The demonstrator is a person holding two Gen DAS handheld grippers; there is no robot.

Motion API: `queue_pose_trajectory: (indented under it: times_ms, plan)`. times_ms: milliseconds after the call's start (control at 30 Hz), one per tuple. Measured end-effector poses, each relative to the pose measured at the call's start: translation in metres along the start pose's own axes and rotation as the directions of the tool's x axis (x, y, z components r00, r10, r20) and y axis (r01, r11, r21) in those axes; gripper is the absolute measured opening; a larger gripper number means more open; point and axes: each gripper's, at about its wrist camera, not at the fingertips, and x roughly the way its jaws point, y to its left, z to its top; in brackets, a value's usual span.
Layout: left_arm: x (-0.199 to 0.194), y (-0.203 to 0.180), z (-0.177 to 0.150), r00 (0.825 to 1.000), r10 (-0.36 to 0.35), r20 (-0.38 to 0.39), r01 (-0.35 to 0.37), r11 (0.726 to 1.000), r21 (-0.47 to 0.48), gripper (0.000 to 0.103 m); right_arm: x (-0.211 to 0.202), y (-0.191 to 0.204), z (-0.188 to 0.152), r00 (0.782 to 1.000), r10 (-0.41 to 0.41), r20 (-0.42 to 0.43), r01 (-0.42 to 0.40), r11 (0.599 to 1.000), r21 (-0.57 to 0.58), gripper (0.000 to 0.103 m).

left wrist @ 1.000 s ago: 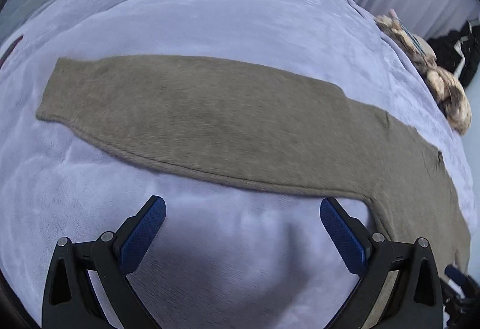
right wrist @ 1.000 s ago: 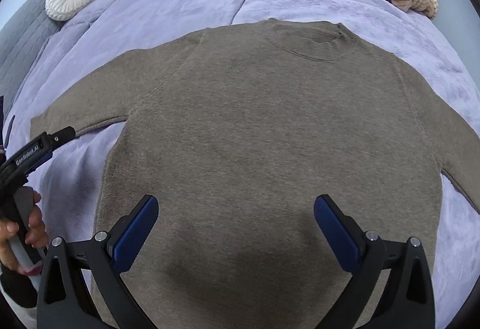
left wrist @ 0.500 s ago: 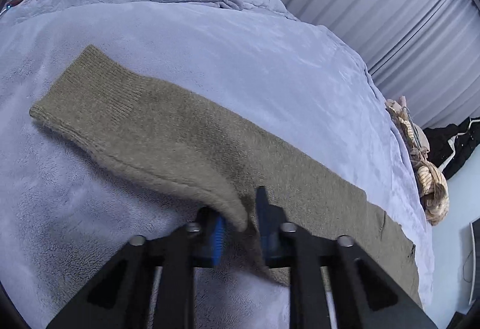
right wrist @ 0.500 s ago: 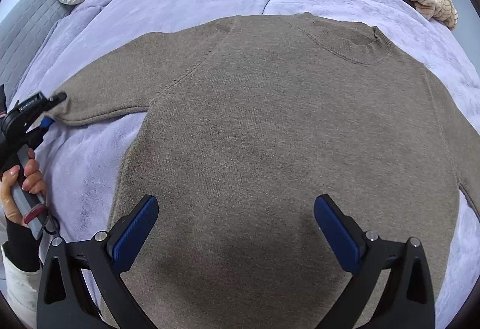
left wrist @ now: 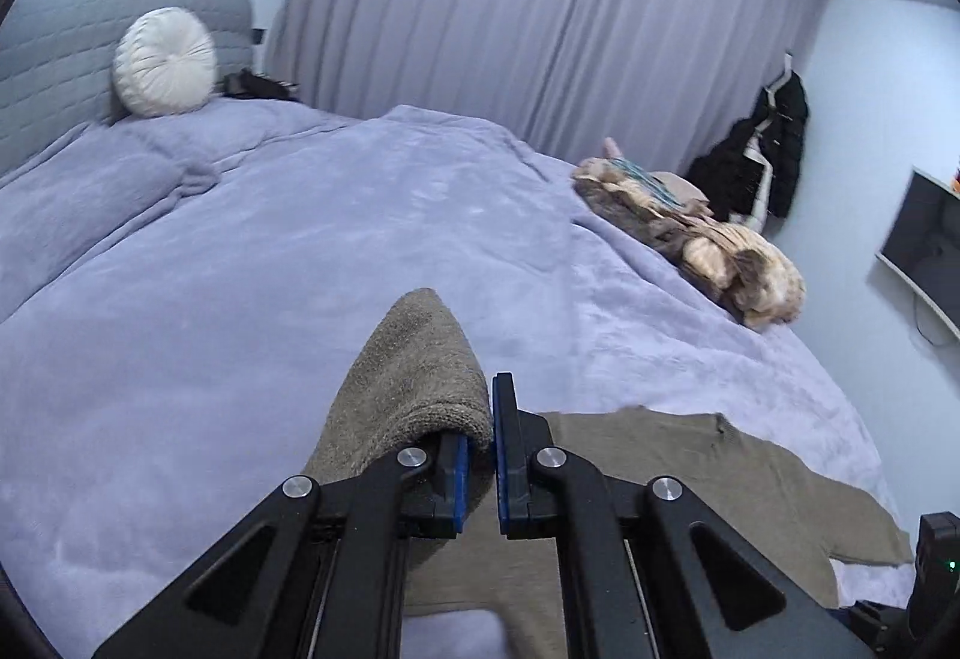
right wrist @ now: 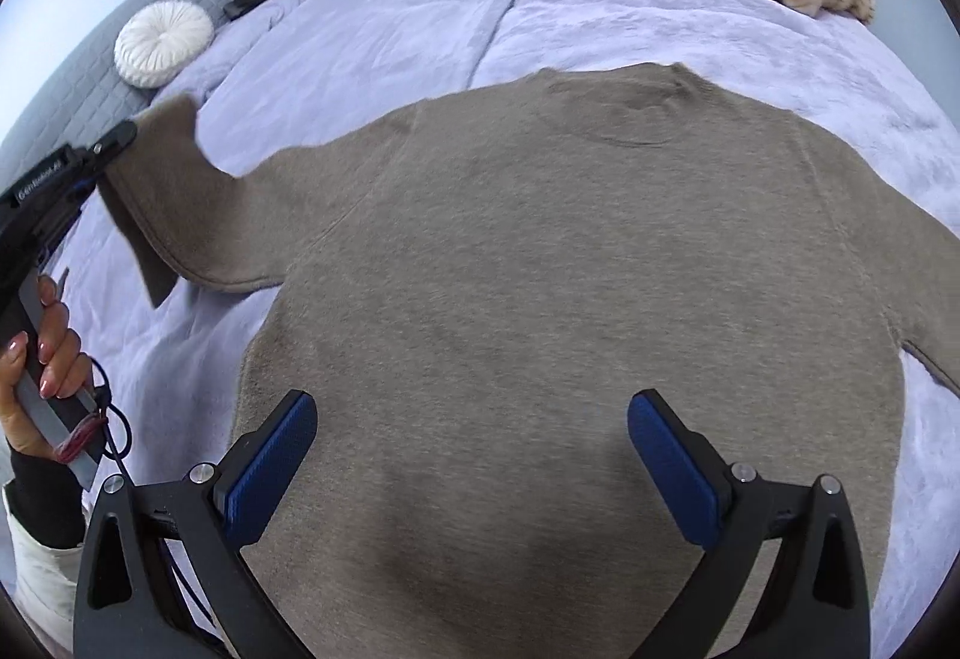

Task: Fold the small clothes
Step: 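Grasp a sweater sleeve cuff with the left gripper and fold it across the body, then open the left gripper to release the sleeve on the sweater body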

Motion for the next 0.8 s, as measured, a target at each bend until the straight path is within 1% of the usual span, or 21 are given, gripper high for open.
queue_pose_trajectory:
  times_ms: [100,167,233,300,333,367,433,533,600,667,733,800]
  plan:
    - [0.024,-0.068,-0.006,0.994,-0.084,-0.068,0.091,0.990,0.108,0.008,-0.016,-0.029,-0.001,0.999,-0.004,0.043,0.002,0.998,0.064,0.103]
    - [0.041,-0.111,-0.021,0.982,-0.133,-0.136,0.156,0.971,0.179,0.008,-0.026,-0.051,-0.004,0.998,-0.016,0.066,0.009,0.994,0.110,0.103]
    - [0.061,-0.149,-0.043,0.968,-0.134,-0.214,0.187,0.950,0.251,0.008,-0.032,-0.076,-0.008,0.997,-0.035,0.074,0.022,0.986,0.166,0.103]
    - [0.075,-0.174,-0.068,0.951,-0.117,-0.287,0.204,0.934,0.294,0.008,-0.034,-0.099,-0.015,0.996,-0.051,0.071,0.035,0.975,0.218,0.103]
    - [0.084,-0.183,-0.081,0.941,-0.097,-0.325,0.204,0.928,0.313,0.008,-0.035,-0.109,-0.018,0.996,-0.059,0.069,0.040,0.969,0.243,0.103]
    - [0.091,-0.187,-0.094,0.932,-0.080,-0.355,0.205,0.922,0.330,0.008,-0.036,-0.119,-0.022,0.996,-0.063,0.067,0.043,0.964,0.262,0.103]
    - [0.098,-0.196,-0.113,0.925,-0.035,-0.377,0.186,0.909,0.373,0.008,-0.037,-0.137,-0.029,0.995,-0.076,0.064,0.053,0.953,0.299,0.103]
    - [0.099,-0.197,-0.127,0.913,0.006,-0.409,0.181,0.891,0.417,0.008,-0.034,-0.153,-0.035,0.995,-0.091,0.051,0.069,0.943,0.326,0.103]
    - [0.091,-0.191,-0.128,0.908,0.003,-0.419,0.185,0.895,0.407,0.008,-0.032,-0.157,-0.034,0.995,-0.093,0.046,0.073,0.943,0.325,0.103]
    - [0.083,-0.182,-0.120,0.906,-0.030,-0.423,0.202,0.907,0.370,0.008,-0.029,-0.153,-0.028,0.994,-0.101,0.046,0.083,0.951,0.297,0.103]
    - [0.071,-0.168,-0.109,0.908,-0.065,-0.413,0.217,0.918,0.332,0.009,-0.027,-0.145,-0.019,0.993,-0.106,0.053,0.089,0.964,0.251,0.103]
    - [0.058,-0.149,-0.098,0.919,-0.074,-0.386,0.205,0.929,0.310,0.009,-0.024,-0.130,-0.008,0.992,-0.103,0.070,0.088,0.979,0.182,0.103]
